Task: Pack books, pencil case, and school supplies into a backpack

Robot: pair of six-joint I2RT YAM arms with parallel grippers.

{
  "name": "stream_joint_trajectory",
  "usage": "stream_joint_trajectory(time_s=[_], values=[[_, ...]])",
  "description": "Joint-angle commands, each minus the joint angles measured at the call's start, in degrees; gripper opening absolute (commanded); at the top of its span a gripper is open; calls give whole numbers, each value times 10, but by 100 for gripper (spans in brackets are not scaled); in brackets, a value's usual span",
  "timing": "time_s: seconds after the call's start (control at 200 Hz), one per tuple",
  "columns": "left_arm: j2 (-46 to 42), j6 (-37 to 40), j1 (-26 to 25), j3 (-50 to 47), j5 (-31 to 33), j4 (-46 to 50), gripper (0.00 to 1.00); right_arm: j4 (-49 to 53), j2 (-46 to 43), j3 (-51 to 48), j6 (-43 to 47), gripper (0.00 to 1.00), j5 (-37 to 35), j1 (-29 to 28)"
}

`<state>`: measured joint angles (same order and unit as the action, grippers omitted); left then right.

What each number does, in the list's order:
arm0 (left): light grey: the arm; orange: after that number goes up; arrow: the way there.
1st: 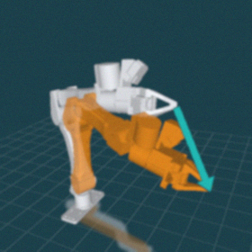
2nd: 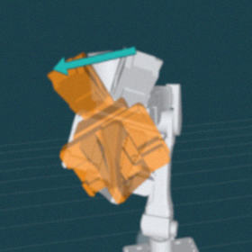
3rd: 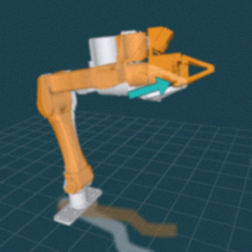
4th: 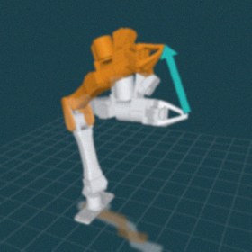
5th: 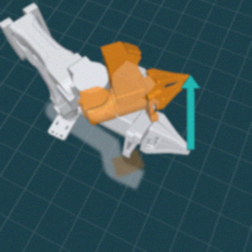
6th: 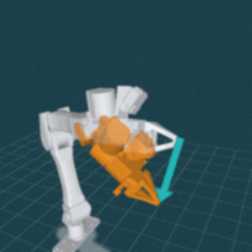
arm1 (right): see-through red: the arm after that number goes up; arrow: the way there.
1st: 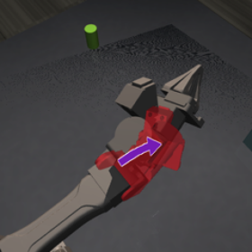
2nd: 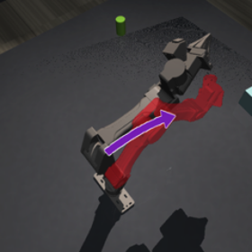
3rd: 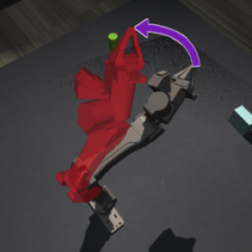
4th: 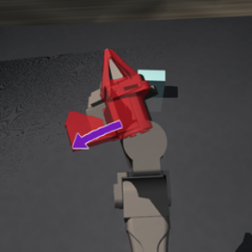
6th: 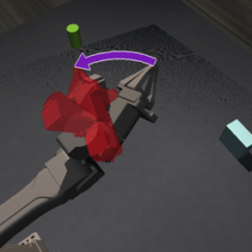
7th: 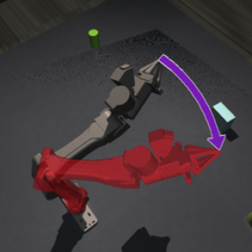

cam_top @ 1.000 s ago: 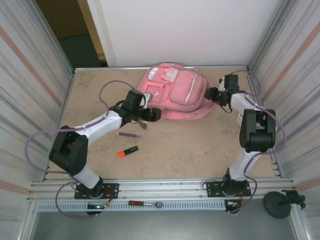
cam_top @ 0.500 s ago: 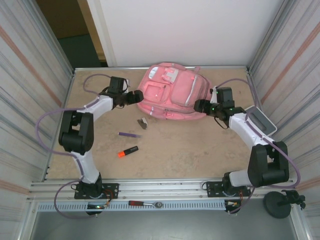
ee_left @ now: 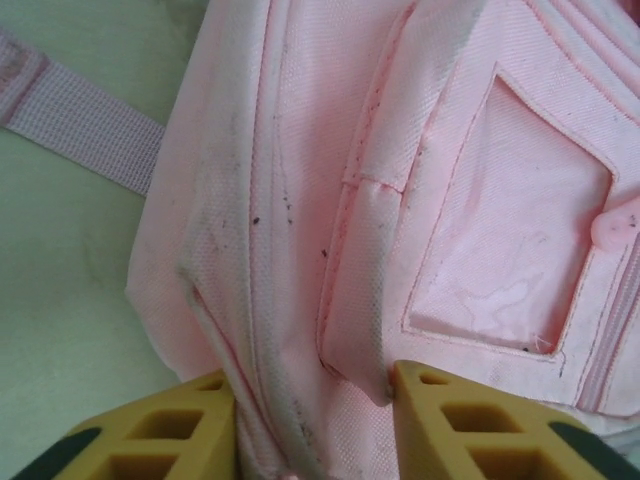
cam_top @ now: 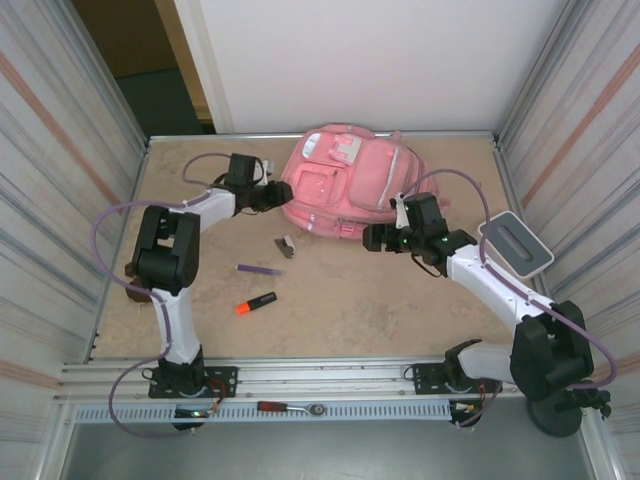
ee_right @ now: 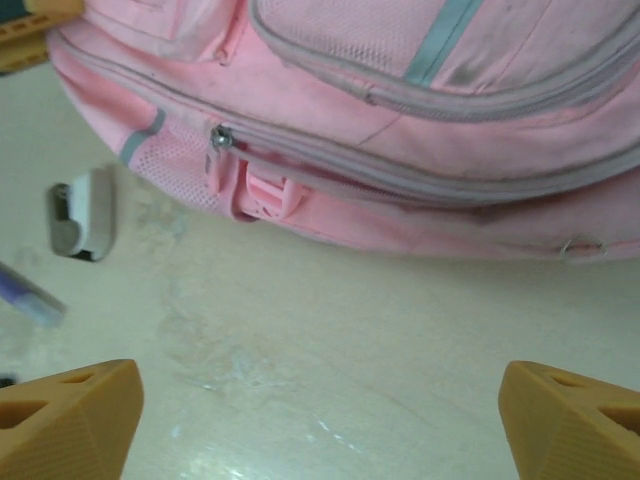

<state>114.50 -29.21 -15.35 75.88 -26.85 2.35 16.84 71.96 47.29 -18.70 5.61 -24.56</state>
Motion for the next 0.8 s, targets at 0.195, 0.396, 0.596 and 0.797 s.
stream_joint_trajectory(time_s=[0.195, 0.396, 0.596, 0.797], values=[[-100, -18, -41, -119, 15, -49, 18, 30, 6, 30, 31, 99, -149, -53], [-158, -38, -68, -190, 37, -77, 3, 5, -3, 15, -19, 99, -171, -58], [-200, -46, -95, -226, 60, -84, 0, -59, -52, -45, -86, 99, -112, -62], [-228, -45, -105, -241, 73, -85, 0, -77, -44, -68, -122, 97, -156, -111]])
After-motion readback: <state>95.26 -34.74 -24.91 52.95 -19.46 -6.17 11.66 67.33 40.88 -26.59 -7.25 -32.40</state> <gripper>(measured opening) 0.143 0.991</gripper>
